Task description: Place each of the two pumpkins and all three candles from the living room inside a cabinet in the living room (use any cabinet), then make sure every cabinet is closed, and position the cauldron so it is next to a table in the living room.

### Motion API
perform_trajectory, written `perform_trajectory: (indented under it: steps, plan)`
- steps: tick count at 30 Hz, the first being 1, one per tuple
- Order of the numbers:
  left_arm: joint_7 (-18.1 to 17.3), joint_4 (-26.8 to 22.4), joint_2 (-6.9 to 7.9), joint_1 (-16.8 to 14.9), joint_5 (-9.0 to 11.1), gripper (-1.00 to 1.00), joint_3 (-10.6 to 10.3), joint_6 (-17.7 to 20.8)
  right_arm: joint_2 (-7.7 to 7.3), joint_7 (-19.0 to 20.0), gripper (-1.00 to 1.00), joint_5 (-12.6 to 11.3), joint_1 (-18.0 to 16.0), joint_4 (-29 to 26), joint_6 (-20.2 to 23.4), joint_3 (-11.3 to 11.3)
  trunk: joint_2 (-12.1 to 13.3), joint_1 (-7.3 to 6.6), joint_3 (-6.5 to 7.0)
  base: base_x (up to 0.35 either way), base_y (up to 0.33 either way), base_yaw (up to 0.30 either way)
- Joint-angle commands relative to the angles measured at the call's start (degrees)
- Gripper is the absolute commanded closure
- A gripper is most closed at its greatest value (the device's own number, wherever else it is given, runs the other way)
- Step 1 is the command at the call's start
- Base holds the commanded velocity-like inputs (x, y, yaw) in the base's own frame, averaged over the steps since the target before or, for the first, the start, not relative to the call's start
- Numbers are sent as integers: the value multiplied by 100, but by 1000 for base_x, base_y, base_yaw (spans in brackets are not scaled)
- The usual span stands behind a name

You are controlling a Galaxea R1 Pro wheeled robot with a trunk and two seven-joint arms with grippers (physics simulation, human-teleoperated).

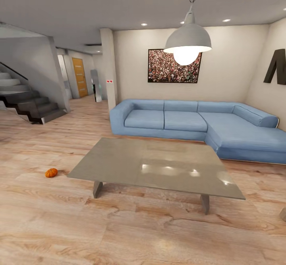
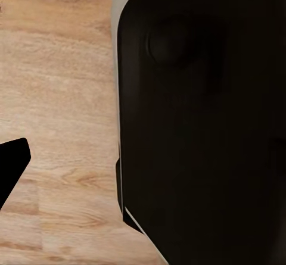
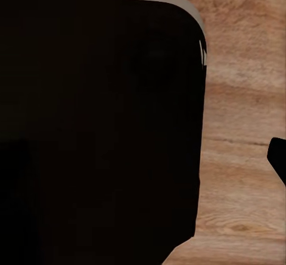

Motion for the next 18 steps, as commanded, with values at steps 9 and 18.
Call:
perform_trajectory:
  steps: [9,18]
  plan:
    - [-1,-11,-1,3,0,-100,-3,-2,4,12,-100,-2,-3,5,-20,3,-3,0,-5,0,0,0]
    - [-1,-11,-50,3,15,-100,24,-2,12,34,-100,54,-3,11,-712,19,-3,0,-5,0,0,0]
